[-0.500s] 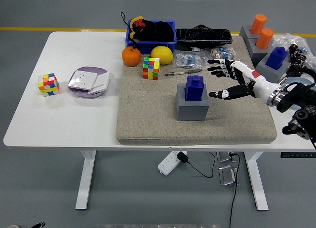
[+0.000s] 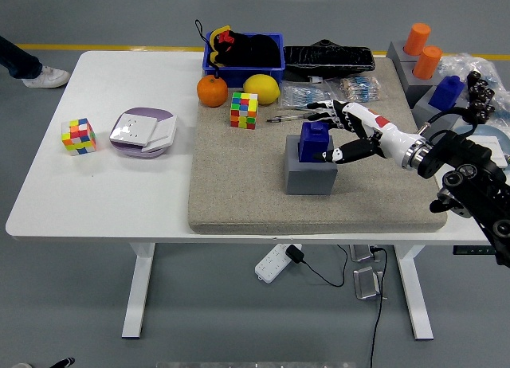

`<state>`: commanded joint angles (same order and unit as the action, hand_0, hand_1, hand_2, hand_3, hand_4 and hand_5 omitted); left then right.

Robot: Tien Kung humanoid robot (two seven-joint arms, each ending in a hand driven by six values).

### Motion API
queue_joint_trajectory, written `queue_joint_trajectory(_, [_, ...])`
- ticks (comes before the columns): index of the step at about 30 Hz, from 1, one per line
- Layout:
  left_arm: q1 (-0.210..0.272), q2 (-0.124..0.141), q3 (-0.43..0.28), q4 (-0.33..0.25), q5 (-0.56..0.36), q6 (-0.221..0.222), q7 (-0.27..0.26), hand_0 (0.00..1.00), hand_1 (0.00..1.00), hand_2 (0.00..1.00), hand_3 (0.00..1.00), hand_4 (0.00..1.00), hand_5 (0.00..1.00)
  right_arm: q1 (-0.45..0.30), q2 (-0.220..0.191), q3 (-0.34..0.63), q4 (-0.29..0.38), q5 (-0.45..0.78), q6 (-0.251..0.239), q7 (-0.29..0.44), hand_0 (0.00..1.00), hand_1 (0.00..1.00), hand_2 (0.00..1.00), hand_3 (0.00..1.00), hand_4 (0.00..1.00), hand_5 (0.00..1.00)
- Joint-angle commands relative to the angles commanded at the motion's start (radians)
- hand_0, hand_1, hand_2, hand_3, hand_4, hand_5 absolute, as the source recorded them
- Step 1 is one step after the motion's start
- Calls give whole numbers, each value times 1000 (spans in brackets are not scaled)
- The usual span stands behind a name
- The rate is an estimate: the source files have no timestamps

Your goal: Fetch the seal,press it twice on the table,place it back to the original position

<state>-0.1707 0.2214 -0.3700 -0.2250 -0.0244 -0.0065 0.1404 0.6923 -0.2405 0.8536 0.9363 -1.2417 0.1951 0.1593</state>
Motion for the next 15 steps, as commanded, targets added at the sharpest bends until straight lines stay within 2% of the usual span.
queue_joint_trajectory(5, [-2,0,-2,-1,3,1,-1,812,807,776,815,702,427,9,5,-23,-17,3,-28,15,879,806,771,846,936,2])
queue_joint_trajectory(6, [-2,0,-2,-1,4,1,-1,813,807,776,815,703,427,10,6,-28,-19,4,-34,18,848,753,726,811,927,2])
queue_joint_trajectory(15, [-4,-1,5,-1,1,-1,-1,812,808,777,816,703,427,18,7,-56,-30,-2,-70,33,816,723,704,796,904,2])
